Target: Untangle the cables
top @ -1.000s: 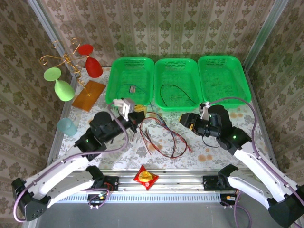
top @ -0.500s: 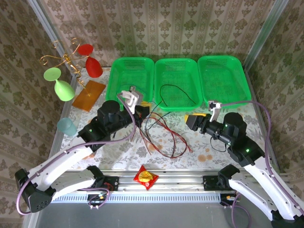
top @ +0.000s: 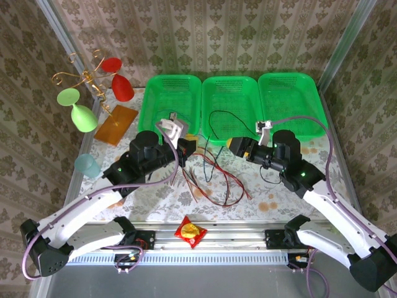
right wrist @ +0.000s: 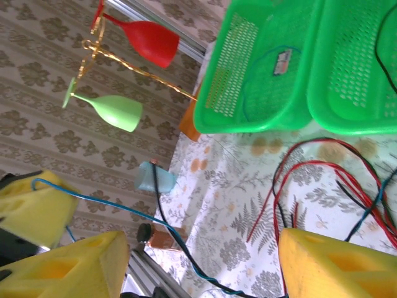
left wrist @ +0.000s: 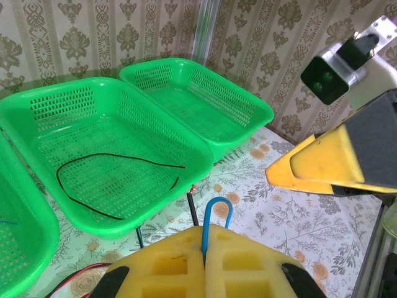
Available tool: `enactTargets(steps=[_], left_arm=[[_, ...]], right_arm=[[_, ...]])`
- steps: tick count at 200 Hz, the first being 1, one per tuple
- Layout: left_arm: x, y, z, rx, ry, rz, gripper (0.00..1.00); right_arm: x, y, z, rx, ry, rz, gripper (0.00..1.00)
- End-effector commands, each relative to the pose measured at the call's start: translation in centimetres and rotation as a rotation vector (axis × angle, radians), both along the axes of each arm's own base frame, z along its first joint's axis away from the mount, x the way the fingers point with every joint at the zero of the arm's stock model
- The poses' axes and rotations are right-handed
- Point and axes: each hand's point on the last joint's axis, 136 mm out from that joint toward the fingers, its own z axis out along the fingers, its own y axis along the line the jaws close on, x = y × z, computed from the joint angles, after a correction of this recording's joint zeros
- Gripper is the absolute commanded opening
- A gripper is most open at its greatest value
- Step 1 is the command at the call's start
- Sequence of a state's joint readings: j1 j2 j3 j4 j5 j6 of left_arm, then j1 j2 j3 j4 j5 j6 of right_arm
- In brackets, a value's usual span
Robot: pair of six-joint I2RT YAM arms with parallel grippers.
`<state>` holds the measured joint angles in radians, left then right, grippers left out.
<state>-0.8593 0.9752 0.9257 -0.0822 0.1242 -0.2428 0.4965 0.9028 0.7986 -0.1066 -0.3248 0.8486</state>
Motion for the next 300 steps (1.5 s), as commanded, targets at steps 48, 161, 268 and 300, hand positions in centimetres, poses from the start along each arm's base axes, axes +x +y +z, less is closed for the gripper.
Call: enactTargets(steps=[48,161,268,300], left_arm=[[-0.9,-0.4,1.7,-0.039,-0.009,-0.04,0.0],[-1.3,-0.5,1.6,-0.042,-0.006,-0.045,0.0],[-1.9,0.2,2.8,-0.049,-0.02,-0.043,0.0],[-1.9,0.6,4.3,-0.045,-0.021,-0.029,0.0]], right_arm=[[2.4,4.5,2.4,0.104,0.1,0.133,0.69],[2.9,7.7,-0.8,0.059,0.197,0.201,0.65],[2.7,5.6,-0.1,0.007,0.116,0.103,0.0],[2.6,2.8,3.9,-0.004,0.023,-0.024,0.0]])
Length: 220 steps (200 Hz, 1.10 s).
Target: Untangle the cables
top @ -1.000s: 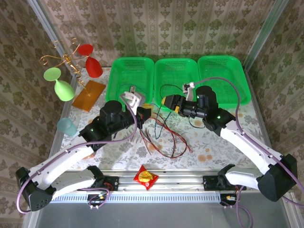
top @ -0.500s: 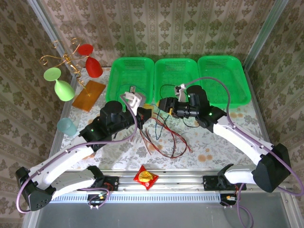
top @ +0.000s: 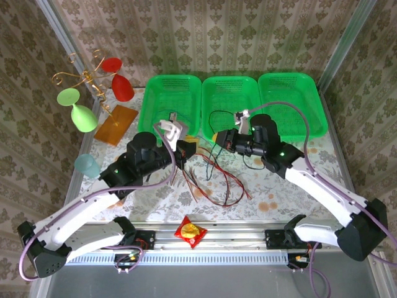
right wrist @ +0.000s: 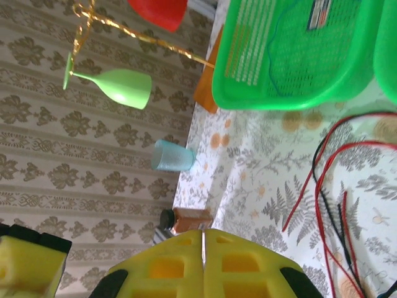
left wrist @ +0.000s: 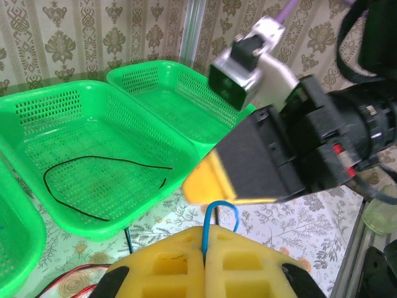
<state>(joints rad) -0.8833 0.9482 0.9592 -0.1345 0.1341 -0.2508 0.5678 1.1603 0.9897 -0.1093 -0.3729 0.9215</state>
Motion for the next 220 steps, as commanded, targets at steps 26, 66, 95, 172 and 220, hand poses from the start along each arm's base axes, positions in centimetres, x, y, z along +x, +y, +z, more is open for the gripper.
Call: enactTargets(steps=[26,66,95,172,220], left_arm=[[-0.3,0.9,5.0,-0.021,-0.058,0.019,0.0],[-1.1,0.3,7.0,0.015,-0.153,-0.057,0.0],[-1.2,0.7,7.6,0.076,-0.174,-0.06,0.0],[-0.3,6.1,12.3,0.016,-0.256,0.136,0.0],[0.3,9.1,12.1,-0.003,-0.234,0.241,0.0]], right_arm=[[0.3,-6.0,7.4,-0.099,-0.205,-0.265,0.0],[2.2,-10.8,11.6,-0.226,-0.353,-0.501,0.0],[4.0,-11.7,14.2,-0.299,-0.429,-0.55,0.0],[7.2,-16.5,17.8,-0.383,-0.5,-0.707,0.0],[7.4,-20.1,17.8,-0.443,-0.504,-0.788,0.0]])
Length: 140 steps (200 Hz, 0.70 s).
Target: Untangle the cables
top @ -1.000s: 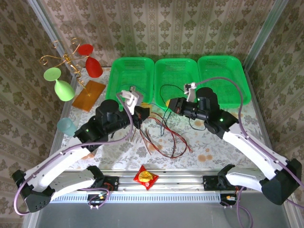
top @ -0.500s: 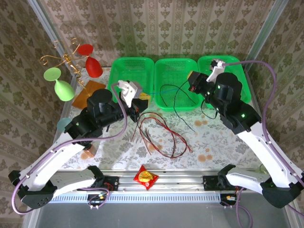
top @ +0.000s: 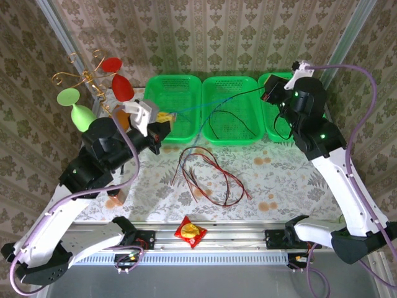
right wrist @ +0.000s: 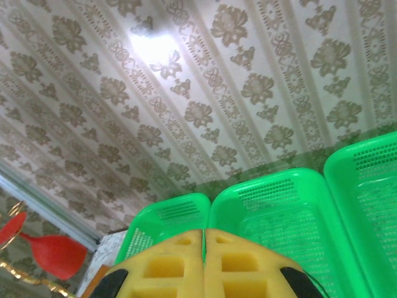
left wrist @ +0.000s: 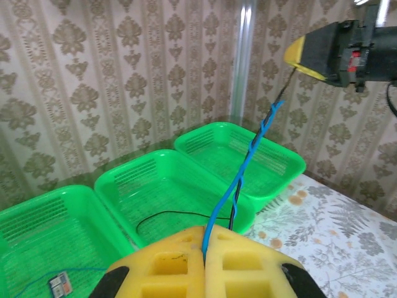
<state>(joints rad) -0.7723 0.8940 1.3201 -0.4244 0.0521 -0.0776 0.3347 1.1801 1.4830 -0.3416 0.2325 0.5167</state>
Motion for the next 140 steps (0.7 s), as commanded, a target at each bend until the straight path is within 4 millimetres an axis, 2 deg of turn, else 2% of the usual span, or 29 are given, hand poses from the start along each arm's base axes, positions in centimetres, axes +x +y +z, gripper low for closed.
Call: enactTargets(steps=[1,43,84,117,140], left_arm=[[0.0,2.1,0.7,-0.03,-0.008,0.073,0.0],[0.5,4.5,0.3,-0.021,0.003,0.176,0.0],[1.5,8.5,-0.5,-0.029,0.01,0.377,0.0],[1.9,11.0,-1.6,-0.033,0.023,0.48,0.0],[2.4,11.9,-3.0,-0.02,0.049,0.526,0.0]], right_arm=[[-0.2,-2.7,0.9,-0.052,-0.026,-0.089,0.0],[-0.5,-4.9,0.3,-0.084,-0.014,-0.147,0.0],[-0.5,-7.3,-0.3,-0.003,-0.013,-0.179,0.0],[-0.4,-8.7,-0.4,0.011,-0.01,-0.204,0.0],[-0.3,-9.8,-0.8,0.012,-0.005,-0.229,0.0]])
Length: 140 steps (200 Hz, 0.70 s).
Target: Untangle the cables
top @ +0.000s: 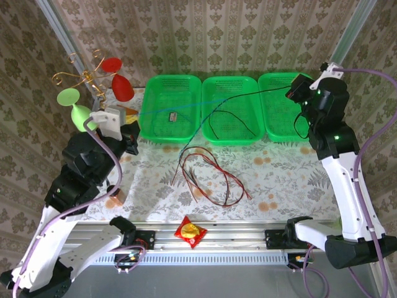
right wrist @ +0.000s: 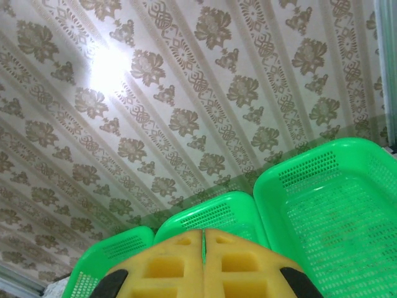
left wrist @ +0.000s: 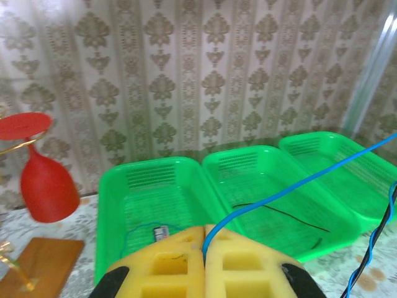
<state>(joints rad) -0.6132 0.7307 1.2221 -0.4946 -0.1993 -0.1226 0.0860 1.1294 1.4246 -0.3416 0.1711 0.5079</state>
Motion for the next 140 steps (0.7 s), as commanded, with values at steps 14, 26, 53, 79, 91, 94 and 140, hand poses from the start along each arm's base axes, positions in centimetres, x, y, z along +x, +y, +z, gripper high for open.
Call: enactTargets(steps=[14,26,53,79,91,94,140], left_arm=[[0.6,2.6,-2.0,-0.006,0.054,0.128,0.0],[0.7,2.9,-2.7,0.0,0.07,0.141,0.0],[1.2,3.5,-3.6,-0.018,0.097,0.162,0.0],[1.7,4.3,-4.5,-0.015,0.125,0.185,0.0],[1.9,4.4,-5.4,-0.008,0.147,0.177,0.0],[2.0,4.4,-5.6,-0.007,0.154,0.175,0.0],[2.1,5.1,-9.3,-0.035,0.269,0.17,0.0]], right_arm=[[-0.2,-2.3,-0.2,0.015,-0.009,-0.063,0.0],[-0.3,-2.9,-0.4,0.019,-0.008,-0.08,0.0],[-0.3,-4.4,-0.6,0.037,-0.014,-0.113,0.0],[-0.3,-5.8,-0.7,0.106,-0.03,-0.13,0.0],[-0.2,-6.5,-0.7,0.15,-0.04,-0.127,0.0],[-0.1,-6.6,-0.8,0.162,-0.041,-0.122,0.0],[-0.3,-8.7,-0.8,0.233,-0.058,-0.143,0.0]])
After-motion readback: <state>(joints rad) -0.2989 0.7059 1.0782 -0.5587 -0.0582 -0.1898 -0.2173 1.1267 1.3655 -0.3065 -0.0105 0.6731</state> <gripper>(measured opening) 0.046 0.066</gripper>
